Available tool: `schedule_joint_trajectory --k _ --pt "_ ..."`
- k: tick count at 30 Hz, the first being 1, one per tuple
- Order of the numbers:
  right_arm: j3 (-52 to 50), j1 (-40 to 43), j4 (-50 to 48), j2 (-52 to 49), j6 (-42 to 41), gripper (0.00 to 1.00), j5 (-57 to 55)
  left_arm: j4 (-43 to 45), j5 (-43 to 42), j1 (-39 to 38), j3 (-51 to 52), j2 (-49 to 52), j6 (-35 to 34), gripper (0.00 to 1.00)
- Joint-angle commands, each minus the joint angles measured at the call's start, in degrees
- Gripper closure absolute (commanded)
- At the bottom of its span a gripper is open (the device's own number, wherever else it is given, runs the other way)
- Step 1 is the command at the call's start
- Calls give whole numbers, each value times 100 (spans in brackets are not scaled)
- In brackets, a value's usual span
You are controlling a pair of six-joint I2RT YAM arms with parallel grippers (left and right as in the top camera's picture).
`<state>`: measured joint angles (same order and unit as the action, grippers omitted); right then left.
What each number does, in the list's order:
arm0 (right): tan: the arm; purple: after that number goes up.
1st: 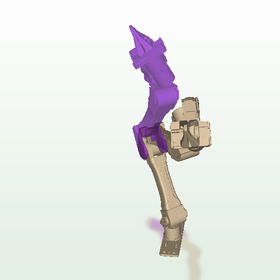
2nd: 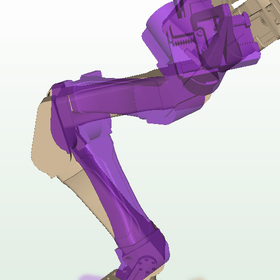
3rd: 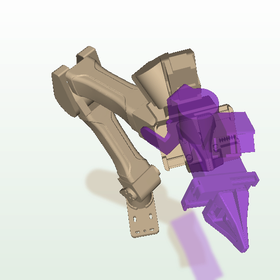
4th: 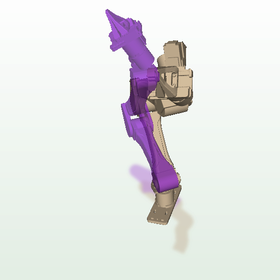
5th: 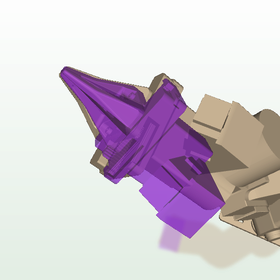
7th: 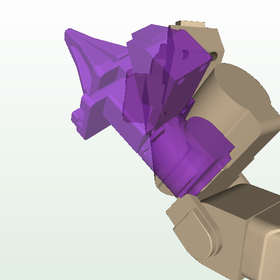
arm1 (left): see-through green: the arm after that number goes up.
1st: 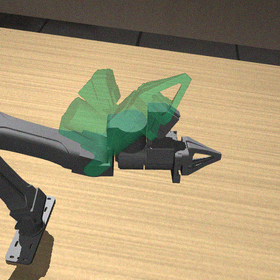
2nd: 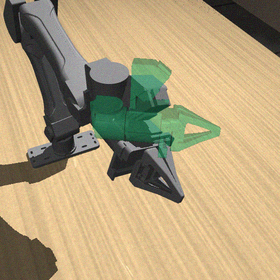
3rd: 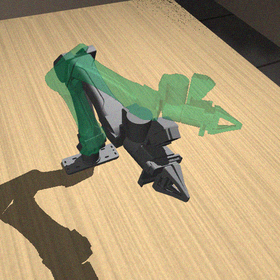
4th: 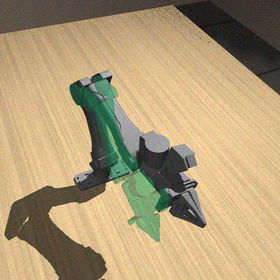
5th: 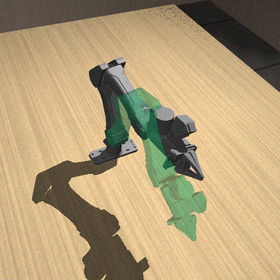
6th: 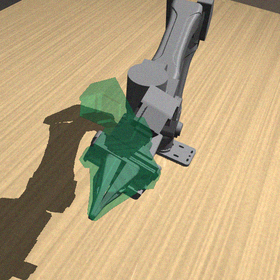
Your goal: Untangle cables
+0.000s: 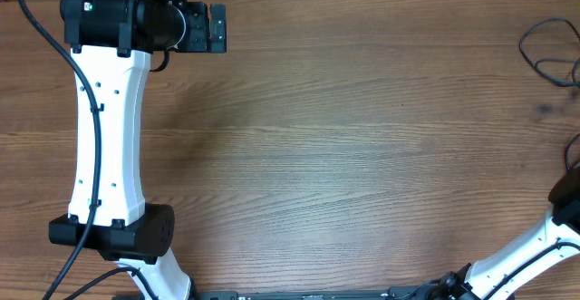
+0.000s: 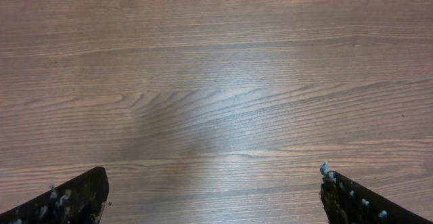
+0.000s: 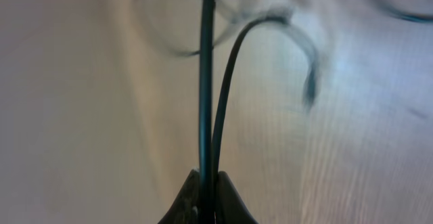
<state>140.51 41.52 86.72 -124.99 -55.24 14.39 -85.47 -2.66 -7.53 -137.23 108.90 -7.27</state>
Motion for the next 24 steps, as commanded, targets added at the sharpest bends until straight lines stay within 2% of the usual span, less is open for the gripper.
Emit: schedule_joint_trajectory --k 1,6,10,14,24 --pt "-33 -245 271 157 -994 96 -1268 74 -87 -44 26 52 39 0" --pt "-284 -590 243 153 -990 96 -1893 118 -334 -44 26 52 42 0" --pt "-841 -756 -232 153 -942 96 -1781 9 -455 -44 26 52 42 0" --pt "-1386 -815 -588 153 -925 96 -1180 -35 -448 -46 26 52 46 0" --pt "-2297 -927 -1086 153 -922 96 -1270 24 -446 -44 26 52 44 0"
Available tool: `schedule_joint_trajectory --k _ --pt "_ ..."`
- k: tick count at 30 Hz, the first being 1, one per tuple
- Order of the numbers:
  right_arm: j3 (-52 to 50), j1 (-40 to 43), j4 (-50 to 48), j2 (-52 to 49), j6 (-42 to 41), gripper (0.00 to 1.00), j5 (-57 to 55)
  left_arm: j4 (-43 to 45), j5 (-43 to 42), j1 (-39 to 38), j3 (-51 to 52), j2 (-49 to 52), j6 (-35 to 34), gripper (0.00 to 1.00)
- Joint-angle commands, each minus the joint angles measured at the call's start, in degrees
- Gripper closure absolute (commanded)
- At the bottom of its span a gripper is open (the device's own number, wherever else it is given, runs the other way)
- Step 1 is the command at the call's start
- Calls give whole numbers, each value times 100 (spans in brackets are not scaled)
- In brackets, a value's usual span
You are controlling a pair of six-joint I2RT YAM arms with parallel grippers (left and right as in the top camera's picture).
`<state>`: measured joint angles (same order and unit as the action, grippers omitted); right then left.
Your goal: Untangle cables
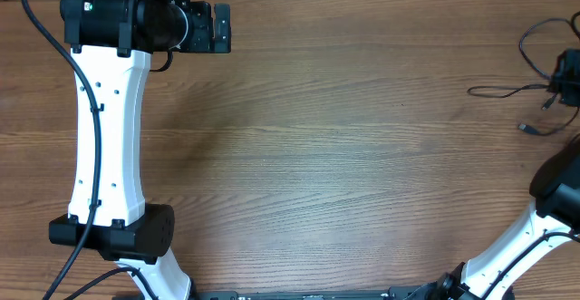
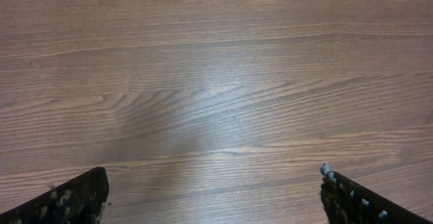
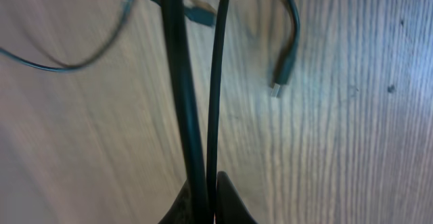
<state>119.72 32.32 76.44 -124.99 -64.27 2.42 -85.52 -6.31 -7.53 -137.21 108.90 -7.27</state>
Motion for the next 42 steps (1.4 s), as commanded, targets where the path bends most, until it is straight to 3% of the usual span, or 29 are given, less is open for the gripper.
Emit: schedule_joint_trajectory --k 1,16,31,42 --pt "-313 17 -133 153 -17 96 -155 28 -76 -44 24 52 48 0" --pt "-890 503 -1810 153 1344 96 -1032 39 -83 -44 24 52 83 0" --pt "-890 363 -2129 153 1338 96 -863 63 -83 -50 24 52 42 0" --pt "-890 -485 -2494 153 1335 96 -1043 46 -81 -81 24 52 42 0"
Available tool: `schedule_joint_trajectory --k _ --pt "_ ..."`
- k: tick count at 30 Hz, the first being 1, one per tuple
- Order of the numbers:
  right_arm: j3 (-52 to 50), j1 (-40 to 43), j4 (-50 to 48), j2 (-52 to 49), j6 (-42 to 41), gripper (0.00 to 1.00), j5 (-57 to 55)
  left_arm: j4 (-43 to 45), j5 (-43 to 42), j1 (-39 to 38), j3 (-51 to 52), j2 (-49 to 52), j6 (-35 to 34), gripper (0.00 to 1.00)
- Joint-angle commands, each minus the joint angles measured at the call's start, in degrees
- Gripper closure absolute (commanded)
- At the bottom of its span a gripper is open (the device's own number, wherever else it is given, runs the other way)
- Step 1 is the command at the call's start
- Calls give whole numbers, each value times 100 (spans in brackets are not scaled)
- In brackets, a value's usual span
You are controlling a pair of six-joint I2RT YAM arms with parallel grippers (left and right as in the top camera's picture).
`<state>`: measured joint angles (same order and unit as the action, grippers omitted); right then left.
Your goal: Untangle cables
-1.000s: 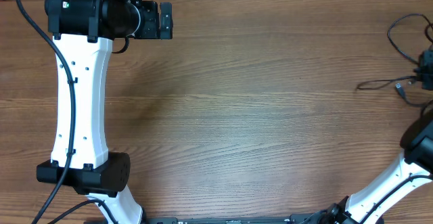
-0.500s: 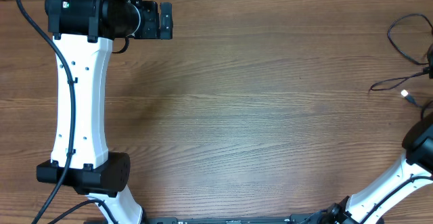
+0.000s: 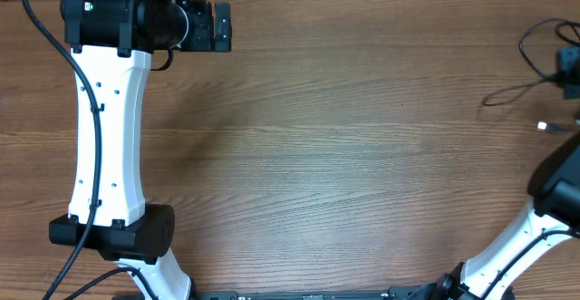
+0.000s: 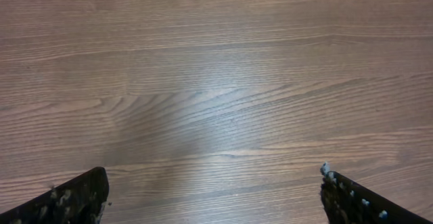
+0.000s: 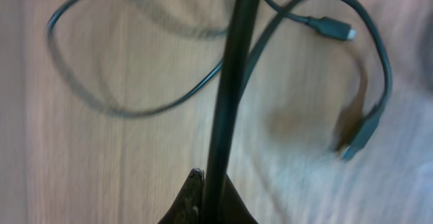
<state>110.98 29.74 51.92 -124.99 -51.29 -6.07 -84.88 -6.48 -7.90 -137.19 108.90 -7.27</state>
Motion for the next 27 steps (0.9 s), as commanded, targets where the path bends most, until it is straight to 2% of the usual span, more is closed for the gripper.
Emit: schedule_joint_trajectory --k 1,8,15,27 --pt "-15 -289 -28 153 37 96 -326 -26 -63 -44 22 52 44 0" --pt "-15 -297 420 153 37 96 -1012 -9 -59 -44 22 52 72 0" --pt "-15 118 678 153 37 96 -916 -7 -61 -44 22 52 90 0" --pt "-35 142 634 153 37 96 -741 -13 -63 -44 22 52 85 0"
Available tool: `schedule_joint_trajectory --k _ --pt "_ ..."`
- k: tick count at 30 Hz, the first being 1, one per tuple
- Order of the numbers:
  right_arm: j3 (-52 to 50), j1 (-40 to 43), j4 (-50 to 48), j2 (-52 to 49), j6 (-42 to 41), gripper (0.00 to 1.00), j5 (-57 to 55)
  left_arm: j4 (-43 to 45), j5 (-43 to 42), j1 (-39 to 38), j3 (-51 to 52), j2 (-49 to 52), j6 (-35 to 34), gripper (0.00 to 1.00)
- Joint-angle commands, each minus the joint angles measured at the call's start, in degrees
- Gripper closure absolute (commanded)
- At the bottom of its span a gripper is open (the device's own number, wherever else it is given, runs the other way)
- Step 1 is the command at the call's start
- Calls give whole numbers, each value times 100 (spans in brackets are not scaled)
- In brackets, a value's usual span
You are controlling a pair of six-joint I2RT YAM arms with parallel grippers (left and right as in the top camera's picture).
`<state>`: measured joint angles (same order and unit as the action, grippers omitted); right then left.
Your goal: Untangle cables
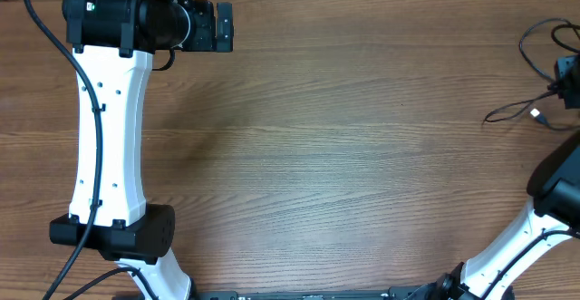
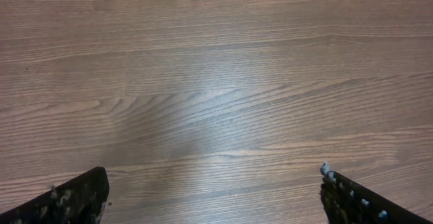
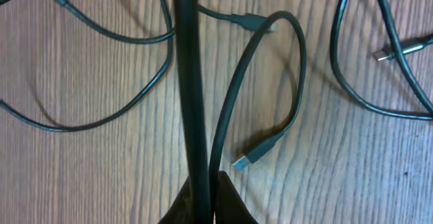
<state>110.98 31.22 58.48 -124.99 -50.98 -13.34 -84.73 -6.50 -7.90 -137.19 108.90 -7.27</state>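
Observation:
Black cables lie bunched at the table's far right edge (image 1: 535,46), with one thin strand (image 1: 509,111) trailing left to a small plug (image 1: 536,115). My right gripper (image 1: 571,68) hangs over them and is shut on a thick black cable (image 3: 191,82). A second strand of it (image 3: 230,109) also runs out of the closed fingertips (image 3: 205,183) and loops round to a USB plug (image 3: 245,160). Thin cables (image 3: 101,116) curl on the wood beneath. My left gripper (image 1: 220,26) is far off at the back left, open (image 2: 213,183) over bare wood.
More cable loops and a plug (image 3: 389,51) lie to the right in the right wrist view. The left arm's white link (image 1: 109,128) spans the table's left side. The table's right edge cuts off part of the cable pile.
The trailing strand and its plug lie slightly differently at the right edge. The right wrist view now looks down on the looped cable and its USB plug. The left arm has not moved.
At first my right gripper was out of the overhead view, shut on the black cable, with the pile at the back right. Then it was over the pile with a strand stretched out to the left. That strand later reached less far left, and still does.

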Motion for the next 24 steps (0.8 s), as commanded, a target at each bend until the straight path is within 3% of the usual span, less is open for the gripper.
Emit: schedule_joint_trajectory --k 1,2,3,4,7,12,18,24 --pt "-35 0 -20 153 9 96 -13 -33 -59 -44 22 52 87 0" --pt "-35 4 -22 153 11 92 -15 -31 -59 -44 22 52 87 0" --pt "-35 11 -13 153 13 76 -39 -26 -59 -44 22 52 87 0" --pt "-35 11 15 153 44 70 -125 -22 -59 -44 22 52 87 0" --pt "-35 9 79 155 50 64 -334 -9 -59 -44 22 52 87 0" --pt "-24 9 170 352 356 37 -339 15 -57 -44 22 52 92 0" --pt "-22 7 153 1231 728 36 -337 168 -57 -44 22 52 109 0" --pt "208 -216 -22 3003 2483 36 -15 243 -35 -44 22 52 111 0"
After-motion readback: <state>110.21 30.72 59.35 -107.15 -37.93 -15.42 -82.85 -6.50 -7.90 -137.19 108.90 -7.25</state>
